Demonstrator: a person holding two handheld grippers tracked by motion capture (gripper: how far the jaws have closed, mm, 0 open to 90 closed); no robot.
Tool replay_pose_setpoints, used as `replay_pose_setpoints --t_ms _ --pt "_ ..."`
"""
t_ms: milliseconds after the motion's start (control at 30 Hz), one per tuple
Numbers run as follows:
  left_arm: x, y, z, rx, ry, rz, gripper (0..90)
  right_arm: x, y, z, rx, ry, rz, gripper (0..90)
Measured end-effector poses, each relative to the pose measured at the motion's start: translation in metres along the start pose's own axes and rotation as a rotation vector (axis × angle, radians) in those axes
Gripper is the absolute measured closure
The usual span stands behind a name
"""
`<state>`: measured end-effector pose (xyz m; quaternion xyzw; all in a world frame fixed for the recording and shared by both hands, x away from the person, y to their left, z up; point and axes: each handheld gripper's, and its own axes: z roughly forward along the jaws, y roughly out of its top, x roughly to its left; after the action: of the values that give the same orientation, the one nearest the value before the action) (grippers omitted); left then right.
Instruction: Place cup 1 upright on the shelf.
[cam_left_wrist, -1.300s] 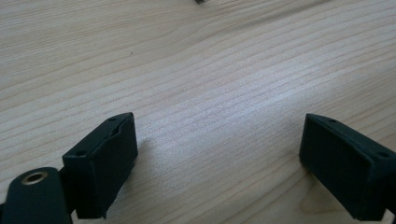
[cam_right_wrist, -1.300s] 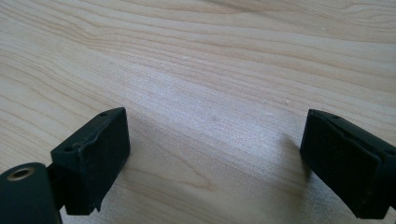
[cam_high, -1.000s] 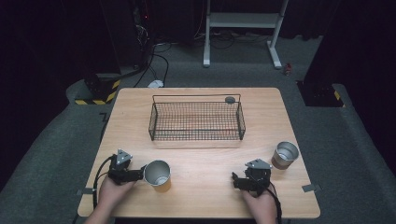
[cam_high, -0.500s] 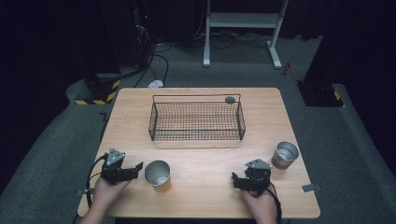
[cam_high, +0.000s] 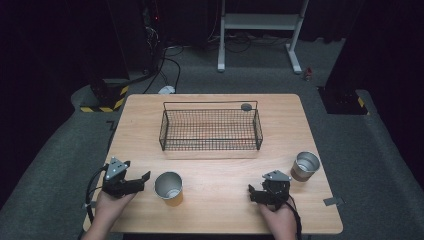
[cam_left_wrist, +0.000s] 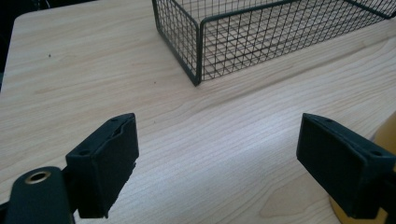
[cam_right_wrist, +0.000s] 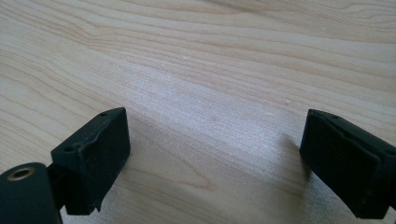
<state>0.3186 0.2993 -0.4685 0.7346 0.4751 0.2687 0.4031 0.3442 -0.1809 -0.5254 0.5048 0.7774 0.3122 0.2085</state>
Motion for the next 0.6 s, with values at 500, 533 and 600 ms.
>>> replay_pose_setpoints --t_ms 500,533,600 --pt "-0.014 0.016 -0.022 -0.095 -0.050 0.001 8.1 0.000 0.000 0.000 0.000 0.001 0.000 8.3" --pt "-0.015 0.017 -0.023 -0.099 -0.053 0.004 7.8 0.000 0.000 0.000 0.000 0.000 0.000 8.3" --pt "-0.018 0.018 -0.025 -0.104 -0.060 0.006 6.8 0.000 0.000 0.000 0.000 0.000 0.000 8.3"
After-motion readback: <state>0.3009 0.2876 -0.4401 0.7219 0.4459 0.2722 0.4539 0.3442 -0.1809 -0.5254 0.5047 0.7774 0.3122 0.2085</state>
